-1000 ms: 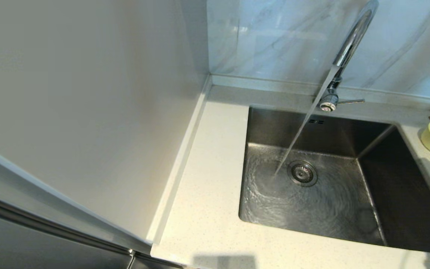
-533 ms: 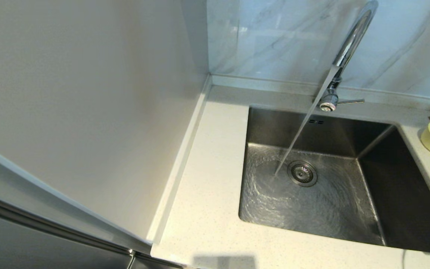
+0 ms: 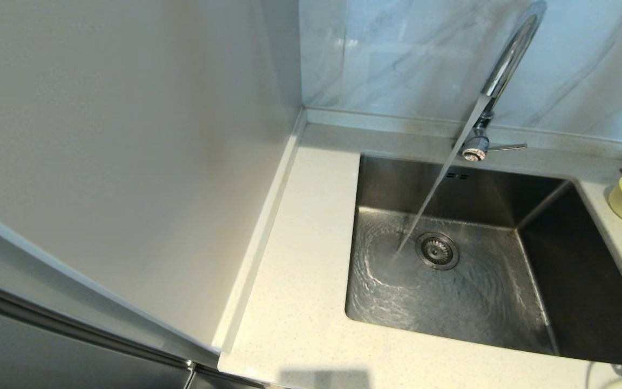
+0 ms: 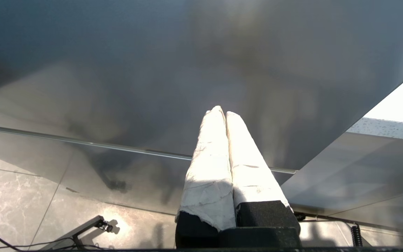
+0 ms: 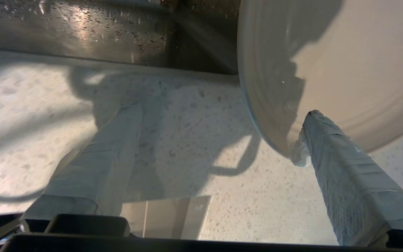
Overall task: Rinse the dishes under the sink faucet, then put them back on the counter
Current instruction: Pick up the plate
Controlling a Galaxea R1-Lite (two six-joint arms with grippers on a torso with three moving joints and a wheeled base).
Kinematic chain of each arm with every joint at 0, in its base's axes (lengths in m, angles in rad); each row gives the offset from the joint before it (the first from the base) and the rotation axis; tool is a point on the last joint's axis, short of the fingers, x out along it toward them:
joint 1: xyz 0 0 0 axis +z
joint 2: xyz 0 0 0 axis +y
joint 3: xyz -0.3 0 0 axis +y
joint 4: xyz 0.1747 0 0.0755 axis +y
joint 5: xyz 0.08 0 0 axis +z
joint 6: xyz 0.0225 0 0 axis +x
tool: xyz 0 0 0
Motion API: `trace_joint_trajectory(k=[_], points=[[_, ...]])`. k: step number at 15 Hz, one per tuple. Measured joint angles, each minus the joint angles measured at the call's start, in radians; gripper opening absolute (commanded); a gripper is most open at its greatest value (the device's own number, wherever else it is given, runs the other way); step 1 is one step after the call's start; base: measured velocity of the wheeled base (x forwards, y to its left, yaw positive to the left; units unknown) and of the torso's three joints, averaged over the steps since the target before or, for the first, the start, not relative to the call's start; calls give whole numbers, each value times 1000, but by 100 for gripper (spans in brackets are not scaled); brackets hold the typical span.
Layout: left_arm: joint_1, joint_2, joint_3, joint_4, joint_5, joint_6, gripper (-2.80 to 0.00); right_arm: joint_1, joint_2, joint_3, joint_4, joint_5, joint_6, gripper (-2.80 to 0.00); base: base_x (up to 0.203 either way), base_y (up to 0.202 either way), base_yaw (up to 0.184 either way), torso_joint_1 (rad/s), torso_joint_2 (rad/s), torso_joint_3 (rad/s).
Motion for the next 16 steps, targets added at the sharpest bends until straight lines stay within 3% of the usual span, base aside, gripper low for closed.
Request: trace_joint_trajectory(k=[2,3,4,16], points=[[0,0,0,0,0,0,-280,-4,58,-7,-82,-3,3,0,0,0,0,0,0,0],[-1,0,0,0,0,0,-280,-11,77,-11,-119,-3,3,-48,0,0,0,0,0,0],[0,0,0,0,0,0,-280,-15,88,-10,-125,1,4,-280,0,0,0,0,0,0],[0,0,0,0,0,0,-280,-29,91,-55,-116,23,5,-280,0,0,0,0,0,0]])
